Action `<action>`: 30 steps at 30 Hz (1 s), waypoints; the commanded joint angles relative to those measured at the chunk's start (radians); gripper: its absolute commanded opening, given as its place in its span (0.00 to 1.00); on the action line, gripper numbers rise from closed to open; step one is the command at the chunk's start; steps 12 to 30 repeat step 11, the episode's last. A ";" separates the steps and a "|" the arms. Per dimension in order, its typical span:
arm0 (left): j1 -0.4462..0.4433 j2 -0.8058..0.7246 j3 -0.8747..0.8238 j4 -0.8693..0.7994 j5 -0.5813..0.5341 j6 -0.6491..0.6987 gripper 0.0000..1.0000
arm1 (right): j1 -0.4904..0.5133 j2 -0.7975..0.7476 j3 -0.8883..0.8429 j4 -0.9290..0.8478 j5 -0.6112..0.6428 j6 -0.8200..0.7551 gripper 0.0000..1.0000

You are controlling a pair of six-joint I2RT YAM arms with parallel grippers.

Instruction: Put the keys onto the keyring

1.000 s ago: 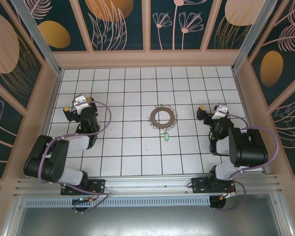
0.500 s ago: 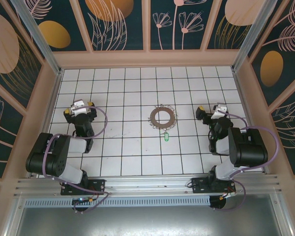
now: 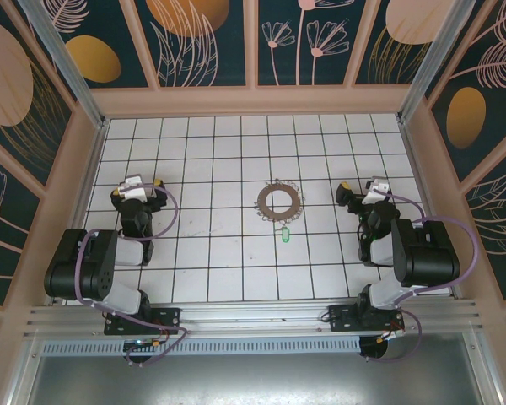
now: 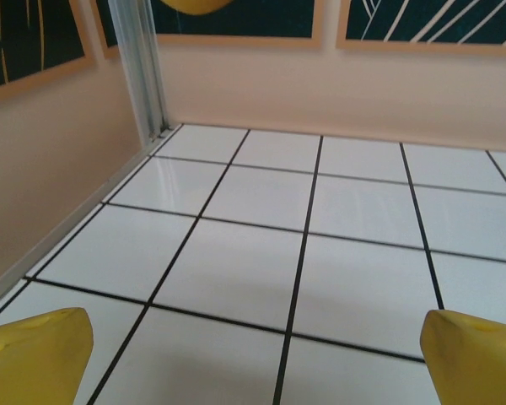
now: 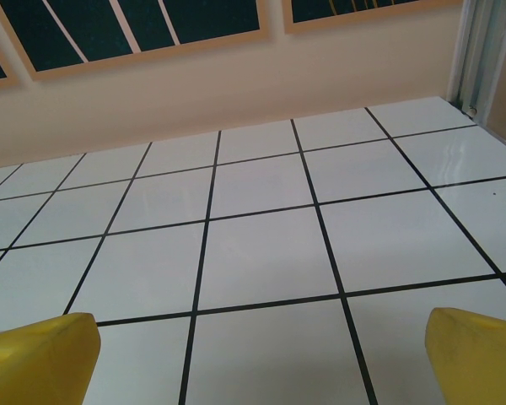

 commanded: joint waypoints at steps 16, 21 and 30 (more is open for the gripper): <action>0.007 0.007 -0.016 0.101 0.038 -0.016 0.99 | 0.001 0.004 0.016 0.025 -0.009 -0.018 0.99; 0.007 0.007 -0.016 0.101 0.038 -0.016 0.99 | 0.001 0.004 0.016 0.025 -0.009 -0.018 0.99; 0.007 0.007 -0.016 0.101 0.038 -0.016 0.99 | 0.001 0.004 0.016 0.025 -0.009 -0.018 0.99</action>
